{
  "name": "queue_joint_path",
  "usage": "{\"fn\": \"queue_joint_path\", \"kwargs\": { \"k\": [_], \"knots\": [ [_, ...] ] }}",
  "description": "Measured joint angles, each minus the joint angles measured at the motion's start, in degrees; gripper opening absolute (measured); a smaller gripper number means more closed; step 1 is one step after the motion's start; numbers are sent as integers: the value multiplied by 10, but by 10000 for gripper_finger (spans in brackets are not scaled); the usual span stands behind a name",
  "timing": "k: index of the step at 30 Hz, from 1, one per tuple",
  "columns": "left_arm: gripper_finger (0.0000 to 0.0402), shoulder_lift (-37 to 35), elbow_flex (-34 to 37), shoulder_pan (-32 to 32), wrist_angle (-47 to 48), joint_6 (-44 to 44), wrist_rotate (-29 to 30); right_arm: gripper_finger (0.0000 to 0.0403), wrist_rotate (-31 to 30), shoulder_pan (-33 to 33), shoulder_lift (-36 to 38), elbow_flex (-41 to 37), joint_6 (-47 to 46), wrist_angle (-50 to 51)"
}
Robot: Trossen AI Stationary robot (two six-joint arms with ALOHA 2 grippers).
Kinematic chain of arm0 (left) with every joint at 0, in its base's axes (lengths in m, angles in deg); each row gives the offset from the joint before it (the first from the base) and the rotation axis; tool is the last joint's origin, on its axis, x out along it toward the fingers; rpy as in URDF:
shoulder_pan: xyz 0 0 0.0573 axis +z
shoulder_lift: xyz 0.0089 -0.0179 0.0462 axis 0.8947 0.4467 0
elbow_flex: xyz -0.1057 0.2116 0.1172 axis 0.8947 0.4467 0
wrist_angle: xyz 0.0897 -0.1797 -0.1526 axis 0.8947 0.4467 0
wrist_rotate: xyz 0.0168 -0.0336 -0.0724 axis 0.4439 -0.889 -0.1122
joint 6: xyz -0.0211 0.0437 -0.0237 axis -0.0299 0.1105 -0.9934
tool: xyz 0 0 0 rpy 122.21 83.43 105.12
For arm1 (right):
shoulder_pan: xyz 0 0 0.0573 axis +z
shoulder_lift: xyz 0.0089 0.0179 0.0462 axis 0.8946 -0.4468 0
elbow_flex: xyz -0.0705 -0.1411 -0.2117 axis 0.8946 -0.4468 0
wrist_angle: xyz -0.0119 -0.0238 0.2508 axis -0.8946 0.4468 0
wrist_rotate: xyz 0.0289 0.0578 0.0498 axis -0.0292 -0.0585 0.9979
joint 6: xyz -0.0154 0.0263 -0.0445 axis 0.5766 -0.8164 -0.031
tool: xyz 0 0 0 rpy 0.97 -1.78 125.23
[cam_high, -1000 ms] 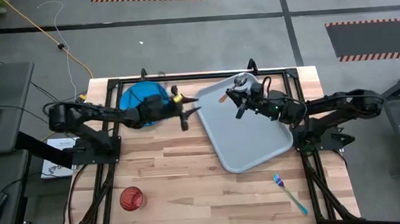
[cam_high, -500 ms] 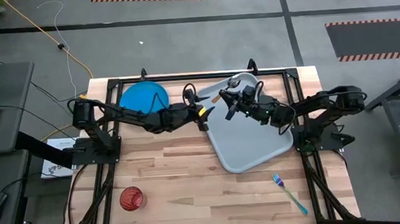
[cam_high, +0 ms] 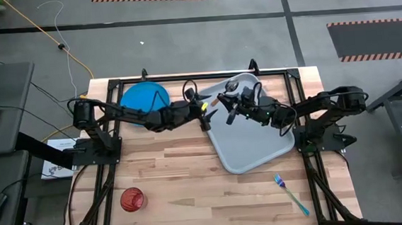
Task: Pick and place plate/cup/fork/spoon on tray
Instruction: Put the yellow spoon on the gray serving tray
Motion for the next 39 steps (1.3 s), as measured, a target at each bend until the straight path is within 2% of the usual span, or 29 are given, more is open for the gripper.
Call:
{"fn": "queue_joint_path", "kwargs": {
  "k": [6, 11, 32, 39],
  "knots": [
    [277, 0, 0, 4, -1, -16, 3, 12, 23, 3, 0, 0, 2, -3],
    [255, 0, 0, 4, -1, -29, -5, 12, 29, 9, 0, 0, 8, -3],
    [110, 0, -3, -8, -1, -44, -22, 13, 20, 9, 0, 0, 7, -3],
    [46, 0, -13, -8, 13, -48, -20, 39, 18, 9, 0, 0, 11, -3]
  ]
}}
